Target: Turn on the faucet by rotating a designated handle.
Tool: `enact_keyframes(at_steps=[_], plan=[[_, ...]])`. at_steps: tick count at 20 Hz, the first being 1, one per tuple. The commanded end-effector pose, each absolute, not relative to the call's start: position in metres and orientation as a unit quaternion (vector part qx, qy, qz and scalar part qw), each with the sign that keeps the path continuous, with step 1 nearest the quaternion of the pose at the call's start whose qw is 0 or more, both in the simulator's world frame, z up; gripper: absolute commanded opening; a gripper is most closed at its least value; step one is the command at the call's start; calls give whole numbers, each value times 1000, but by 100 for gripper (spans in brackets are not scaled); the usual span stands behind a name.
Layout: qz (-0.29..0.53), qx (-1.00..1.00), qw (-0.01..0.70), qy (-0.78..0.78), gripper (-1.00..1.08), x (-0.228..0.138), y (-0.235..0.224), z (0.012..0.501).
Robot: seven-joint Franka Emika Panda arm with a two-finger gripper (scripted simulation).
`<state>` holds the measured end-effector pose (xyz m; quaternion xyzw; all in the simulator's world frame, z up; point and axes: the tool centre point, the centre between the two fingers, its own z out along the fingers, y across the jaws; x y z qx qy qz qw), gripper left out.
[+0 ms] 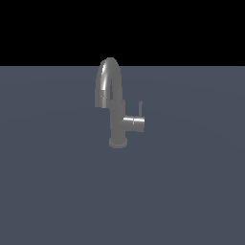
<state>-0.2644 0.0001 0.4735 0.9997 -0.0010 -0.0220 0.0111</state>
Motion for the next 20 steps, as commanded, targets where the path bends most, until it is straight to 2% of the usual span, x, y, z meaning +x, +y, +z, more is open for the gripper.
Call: enact_keyframes(at_steps=[1, 11, 20], plan=[[-22, 1000, 11, -1, -100, -264, 0, 474], [-38, 999, -8, -21, -100, -251, 1, 471], [-80, 992, -60, -74, -100, -214, 0, 463]])
